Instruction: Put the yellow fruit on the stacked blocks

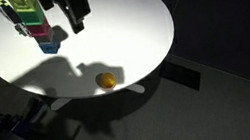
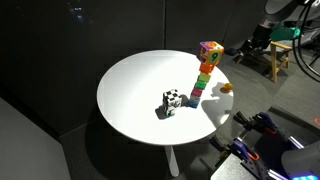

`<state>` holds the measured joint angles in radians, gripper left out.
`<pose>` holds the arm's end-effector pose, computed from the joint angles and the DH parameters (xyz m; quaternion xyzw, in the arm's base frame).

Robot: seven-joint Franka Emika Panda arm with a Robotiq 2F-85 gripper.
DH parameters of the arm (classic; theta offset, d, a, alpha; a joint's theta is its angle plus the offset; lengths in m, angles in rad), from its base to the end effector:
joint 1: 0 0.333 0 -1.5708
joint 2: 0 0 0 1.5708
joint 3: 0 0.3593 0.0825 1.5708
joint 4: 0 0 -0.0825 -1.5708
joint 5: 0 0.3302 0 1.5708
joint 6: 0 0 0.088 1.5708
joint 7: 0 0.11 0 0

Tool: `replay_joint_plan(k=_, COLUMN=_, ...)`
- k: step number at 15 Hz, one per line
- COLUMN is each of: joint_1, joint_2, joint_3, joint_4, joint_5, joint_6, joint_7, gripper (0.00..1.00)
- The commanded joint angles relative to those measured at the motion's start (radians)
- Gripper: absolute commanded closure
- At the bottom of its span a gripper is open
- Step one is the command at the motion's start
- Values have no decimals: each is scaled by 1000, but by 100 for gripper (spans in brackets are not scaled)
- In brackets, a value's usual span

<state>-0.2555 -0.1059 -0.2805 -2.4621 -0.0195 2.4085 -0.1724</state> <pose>0.3686 -0.2212 0.4168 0.9845 -0.1734 0.0254 0.0009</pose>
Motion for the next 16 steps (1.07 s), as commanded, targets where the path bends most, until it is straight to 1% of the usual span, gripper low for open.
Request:
replay_joint_plan(k=1, joint_1=15, joint_2=92, joint_3=23, joint_4=97, joint_5=-11, joint_6=-22, joint_7=33, gripper=0)
replay_joint_plan(k=4, joint_1=23, joint_2=162, joint_3=36, joint_4=158, joint_5=-13, joint_6=-22, joint_7=36, gripper=0)
replay_joint_plan(k=9, joint_1=11, joint_2=273, joint_3=44, joint_4=236, joint_5=21, joint_6=-10, joint_7=-26, gripper=0)
replay_joint_plan(k=13, joint_1=-15, joint_2=352, joint_3=57, joint_4=290, joint_5=76, joint_6=0, joint_7=-95, gripper=0)
replay_joint_plan(k=16, joint_1=-46, joint_2=395, joint_3=79, joint_4=323, joint_5=141, joint_6=17, joint_7=-168, gripper=0)
